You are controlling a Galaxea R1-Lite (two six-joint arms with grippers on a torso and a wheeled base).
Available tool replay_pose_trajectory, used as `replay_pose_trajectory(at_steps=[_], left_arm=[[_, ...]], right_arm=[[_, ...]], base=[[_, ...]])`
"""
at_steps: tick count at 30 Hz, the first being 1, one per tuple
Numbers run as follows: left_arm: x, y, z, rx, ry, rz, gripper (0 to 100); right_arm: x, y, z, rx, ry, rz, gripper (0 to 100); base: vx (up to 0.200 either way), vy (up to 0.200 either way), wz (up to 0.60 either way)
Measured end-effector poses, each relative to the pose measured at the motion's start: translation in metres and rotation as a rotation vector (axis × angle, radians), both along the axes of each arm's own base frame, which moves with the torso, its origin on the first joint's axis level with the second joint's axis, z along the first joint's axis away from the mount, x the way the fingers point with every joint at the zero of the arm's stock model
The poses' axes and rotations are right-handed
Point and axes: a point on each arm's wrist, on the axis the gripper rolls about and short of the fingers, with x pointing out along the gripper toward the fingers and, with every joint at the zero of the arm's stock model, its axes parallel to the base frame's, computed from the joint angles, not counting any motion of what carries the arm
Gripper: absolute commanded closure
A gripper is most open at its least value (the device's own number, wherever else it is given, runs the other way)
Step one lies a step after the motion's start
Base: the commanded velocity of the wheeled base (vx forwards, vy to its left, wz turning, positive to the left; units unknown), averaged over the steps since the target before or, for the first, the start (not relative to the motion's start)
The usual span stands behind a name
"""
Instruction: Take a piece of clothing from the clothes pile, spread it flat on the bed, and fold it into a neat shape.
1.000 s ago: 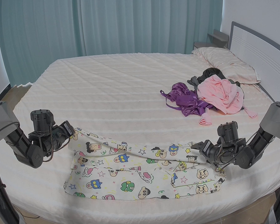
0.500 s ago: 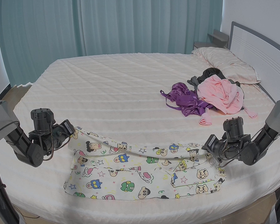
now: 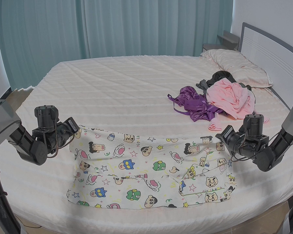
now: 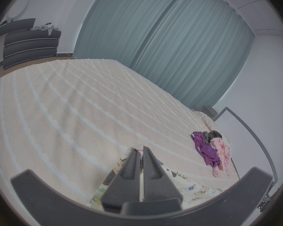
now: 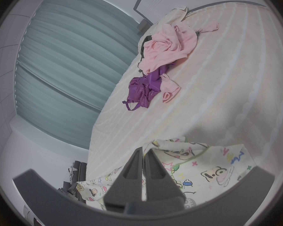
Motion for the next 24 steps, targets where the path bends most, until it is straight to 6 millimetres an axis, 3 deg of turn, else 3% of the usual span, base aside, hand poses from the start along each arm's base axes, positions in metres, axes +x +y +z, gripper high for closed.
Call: replay_pose_trajectory(at_steps=[13, 24], left_arm=[[0.01, 0.001, -0.006, 0.009, 0.0, 0.04, 100], [-0.013, 0.001, -0.022, 0.02, 0.052, 0.033, 100]], right_arm=[[-0.005, -0.002, -0.006, 0.004, -0.03, -0.004, 100], [-0.024, -0.007, -0.016, -0.02, 0.033, 0.009, 100]], base=[[0.0, 0.0, 0.0], [0.0, 0.0, 0.0]])
